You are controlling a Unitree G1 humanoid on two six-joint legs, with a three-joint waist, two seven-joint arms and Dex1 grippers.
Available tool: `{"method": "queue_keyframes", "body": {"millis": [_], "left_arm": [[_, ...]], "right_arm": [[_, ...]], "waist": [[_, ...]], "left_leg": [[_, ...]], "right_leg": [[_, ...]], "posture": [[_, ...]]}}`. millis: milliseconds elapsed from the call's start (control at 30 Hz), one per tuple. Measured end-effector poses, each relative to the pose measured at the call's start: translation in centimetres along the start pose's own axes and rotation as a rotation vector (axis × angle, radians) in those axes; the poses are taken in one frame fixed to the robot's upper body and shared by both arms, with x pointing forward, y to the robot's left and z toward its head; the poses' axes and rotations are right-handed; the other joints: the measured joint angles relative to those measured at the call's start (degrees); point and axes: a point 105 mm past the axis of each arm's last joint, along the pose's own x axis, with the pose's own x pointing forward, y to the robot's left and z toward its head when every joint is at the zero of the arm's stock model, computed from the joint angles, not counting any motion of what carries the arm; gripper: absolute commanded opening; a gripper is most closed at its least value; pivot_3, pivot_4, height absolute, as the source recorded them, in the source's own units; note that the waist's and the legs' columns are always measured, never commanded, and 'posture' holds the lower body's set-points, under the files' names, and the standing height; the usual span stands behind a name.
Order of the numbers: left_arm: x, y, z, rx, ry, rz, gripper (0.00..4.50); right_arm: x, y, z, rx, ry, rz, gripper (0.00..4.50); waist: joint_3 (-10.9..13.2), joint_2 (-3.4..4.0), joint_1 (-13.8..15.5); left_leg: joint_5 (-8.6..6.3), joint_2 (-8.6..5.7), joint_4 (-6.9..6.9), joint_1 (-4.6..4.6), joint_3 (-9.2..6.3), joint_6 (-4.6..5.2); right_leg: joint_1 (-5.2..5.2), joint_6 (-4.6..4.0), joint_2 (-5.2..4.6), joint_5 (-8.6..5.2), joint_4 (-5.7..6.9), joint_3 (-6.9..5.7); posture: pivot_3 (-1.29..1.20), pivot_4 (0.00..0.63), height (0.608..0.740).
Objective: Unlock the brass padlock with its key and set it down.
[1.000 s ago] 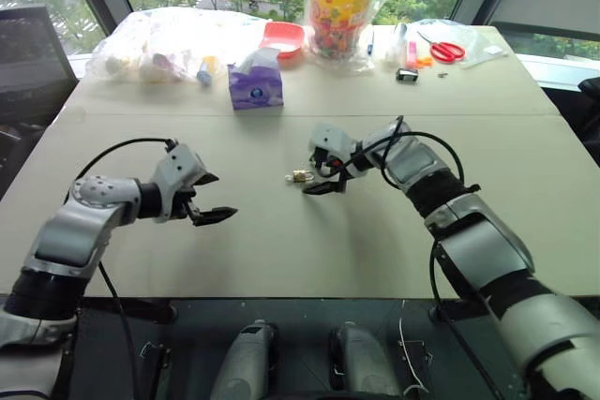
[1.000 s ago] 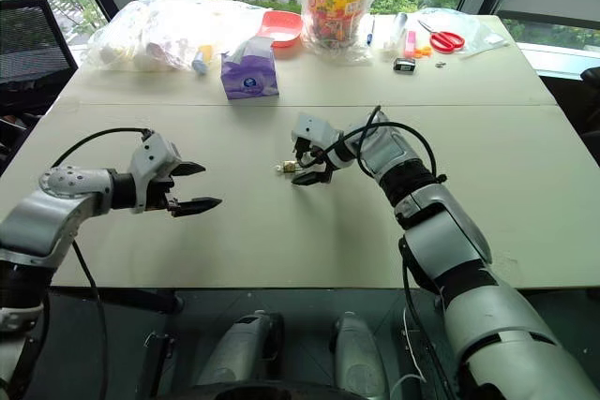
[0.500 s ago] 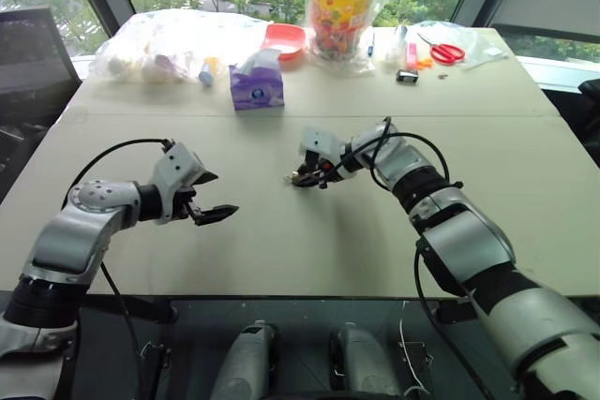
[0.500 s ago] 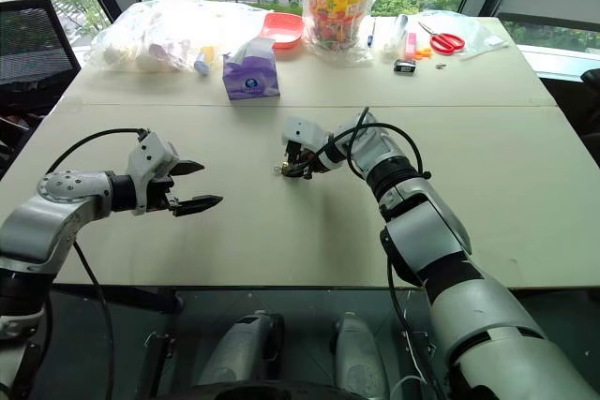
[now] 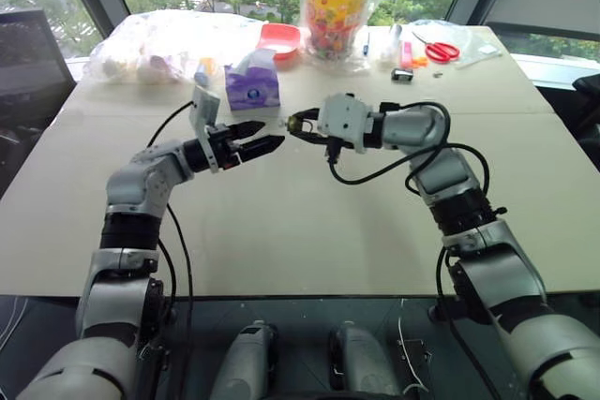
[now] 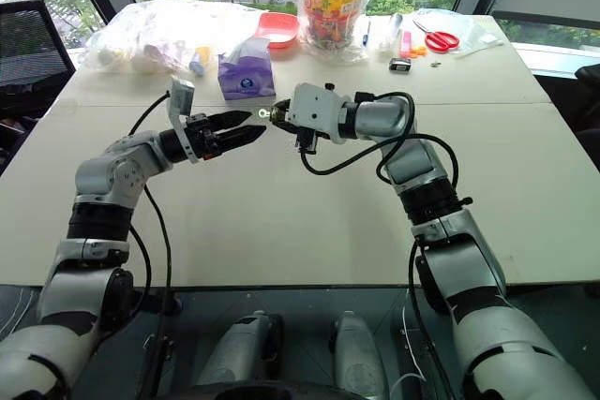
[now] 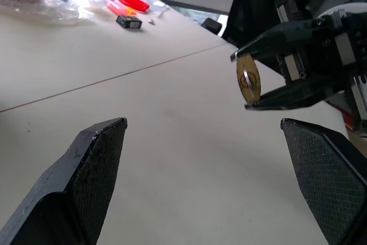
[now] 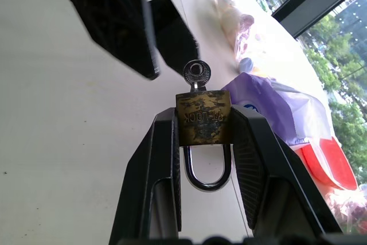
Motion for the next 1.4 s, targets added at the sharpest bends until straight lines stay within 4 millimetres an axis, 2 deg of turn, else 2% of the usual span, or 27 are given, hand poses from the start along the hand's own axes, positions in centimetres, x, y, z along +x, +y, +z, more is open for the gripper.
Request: {"method": "queue_keyframes", "body": {"millis": [133,467,533,667,1100,1400], "left_arm": [[0.5,-0.2,0.7,-0.024,-0.026,-0.045,1.98],[0.8,-0.8,0.5,-0.030,-0.016,-0.103,1.98],[0.8,-0.8,0.5,-0.030,-0.015,-0.103,1.46],[0.9,-0.9,0.3,-0.034,-0.015,-0.112,0.04],[1.0,-0.9,-0.6,0.052,0.055,-0.114,0.04],[1.5,-1.4,-0.7,0.601,0.126,-0.113,0.04]], "right_arm": [[0.0,0.2,0.0,-0.004,0.014,-0.013,0.70],[-0.3,0.1,0.0,-0.015,0.031,-0.028,0.70],[-0.3,0.2,0.0,-0.013,0.032,-0.028,0.70],[-0.3,0.1,0.2,-0.019,0.028,-0.028,0.70],[-0.1,0.7,-0.2,-0.004,0.049,-0.012,0.70],[-0.2,0.7,-0.5,0.011,0.067,-0.009,0.70]], "waist": [[0.0,-0.02,0.2],[0.0,-0.02,0.2],[0.0,-0.02,0.2],[0.0,-0.02,0.2],[0.0,-0.03,0.2],[0.0,-0.03,0.3]], "left_leg": [[0.00,-0.03,0.04,-0.01,0.01,0.02],[0.00,-0.03,0.03,-0.01,0.01,0.02],[0.00,-0.03,0.03,-0.01,0.01,0.02],[0.00,-0.03,0.03,-0.01,0.01,0.02],[0.00,-0.03,0.03,-0.01,0.01,0.03],[0.00,-0.03,0.02,-0.01,0.02,0.02]], "right_leg": [[0.01,0.00,-0.03,0.00,0.00,0.05],[0.01,0.00,-0.03,0.00,0.00,0.05],[0.01,0.00,-0.03,0.00,0.00,0.05],[0.01,0.00,-0.03,0.00,0.00,0.05],[0.01,0.00,-0.02,0.00,0.00,0.05],[-0.01,-0.01,-0.06,0.00,-0.01,0.06]], "posture": [[0.00,0.150,0.740],[0.00,0.150,0.740],[0.00,0.150,0.740],[0.00,0.150,0.740],[0.00,0.150,0.740],[0.00,0.150,0.740]]}}
